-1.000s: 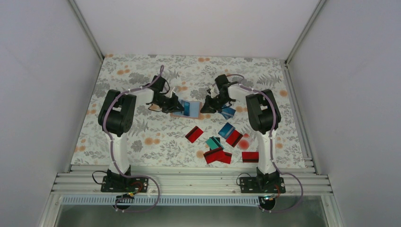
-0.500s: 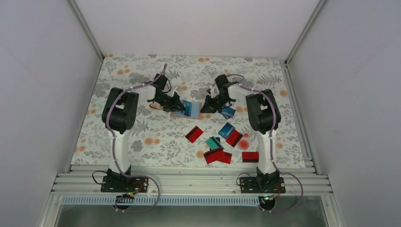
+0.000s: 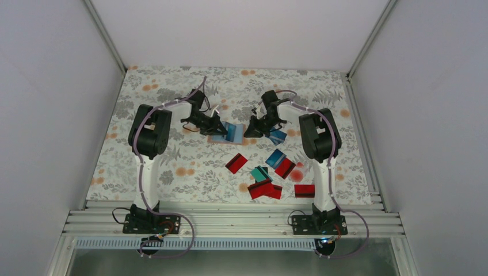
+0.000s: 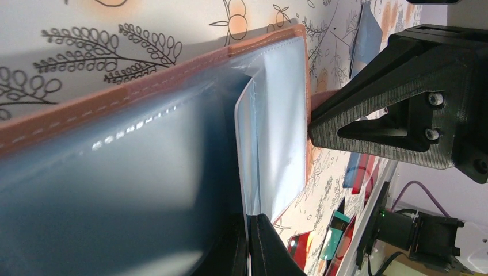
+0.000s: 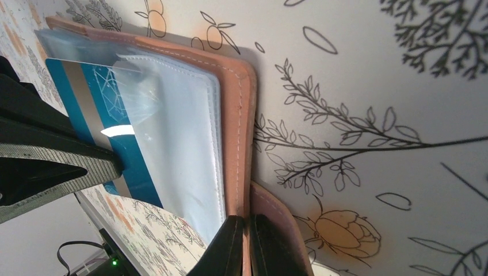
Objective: Put the credit cards into the card holder
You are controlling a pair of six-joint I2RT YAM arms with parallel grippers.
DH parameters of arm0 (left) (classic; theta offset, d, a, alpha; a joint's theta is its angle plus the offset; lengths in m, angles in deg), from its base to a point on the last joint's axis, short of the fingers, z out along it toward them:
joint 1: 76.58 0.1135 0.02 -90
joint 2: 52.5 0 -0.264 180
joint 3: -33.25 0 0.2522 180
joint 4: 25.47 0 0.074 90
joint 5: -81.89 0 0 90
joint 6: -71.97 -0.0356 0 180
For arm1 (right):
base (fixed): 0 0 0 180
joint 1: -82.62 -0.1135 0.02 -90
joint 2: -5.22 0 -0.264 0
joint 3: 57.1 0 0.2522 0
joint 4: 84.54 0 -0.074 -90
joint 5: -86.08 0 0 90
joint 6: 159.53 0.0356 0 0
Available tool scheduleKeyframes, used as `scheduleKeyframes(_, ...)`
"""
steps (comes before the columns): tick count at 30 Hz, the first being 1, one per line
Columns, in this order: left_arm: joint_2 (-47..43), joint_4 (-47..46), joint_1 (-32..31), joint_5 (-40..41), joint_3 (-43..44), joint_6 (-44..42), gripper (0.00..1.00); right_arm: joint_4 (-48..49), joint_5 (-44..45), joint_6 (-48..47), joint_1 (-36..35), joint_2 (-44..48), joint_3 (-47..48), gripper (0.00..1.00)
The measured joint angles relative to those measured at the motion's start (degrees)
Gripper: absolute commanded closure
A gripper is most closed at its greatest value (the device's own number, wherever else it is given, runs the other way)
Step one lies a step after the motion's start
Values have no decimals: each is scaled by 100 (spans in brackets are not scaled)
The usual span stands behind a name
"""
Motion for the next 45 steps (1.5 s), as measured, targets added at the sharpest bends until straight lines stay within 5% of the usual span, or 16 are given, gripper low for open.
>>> scheduleKeyframes(6,50,79,-96,42,94,50,97,-52,-2,0,0,-20,44,96)
scheduleKeyframes(15,149,417,-396,391,396,247,74,-72,-31,0,-2,-42,68,96)
scheduleKeyframes(45,702,2680,-1362,3060,2535,540,35,-212,-284,0,-11,-216,278,96)
